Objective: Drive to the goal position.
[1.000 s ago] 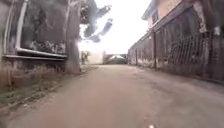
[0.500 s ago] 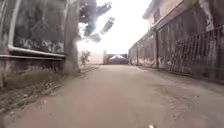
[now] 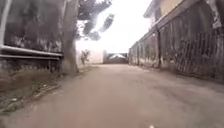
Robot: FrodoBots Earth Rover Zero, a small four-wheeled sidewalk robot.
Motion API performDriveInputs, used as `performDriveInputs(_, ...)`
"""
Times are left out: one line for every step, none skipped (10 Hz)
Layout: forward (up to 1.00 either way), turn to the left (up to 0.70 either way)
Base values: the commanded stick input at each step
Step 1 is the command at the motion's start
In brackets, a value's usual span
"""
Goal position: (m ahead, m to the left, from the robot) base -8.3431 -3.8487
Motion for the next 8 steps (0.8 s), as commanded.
performDriveInputs(0.50, 0.00)
performDriveInputs(0.50, 0.00)
performDriveInputs(0.50, 0.00)
performDriveInputs(0.50, 0.00)
performDriveInputs(0.50, 0.00)
performDriveInputs(0.50, 0.00)
performDriveInputs(0.50, 0.00)
performDriveInputs(0.50, 0.00)
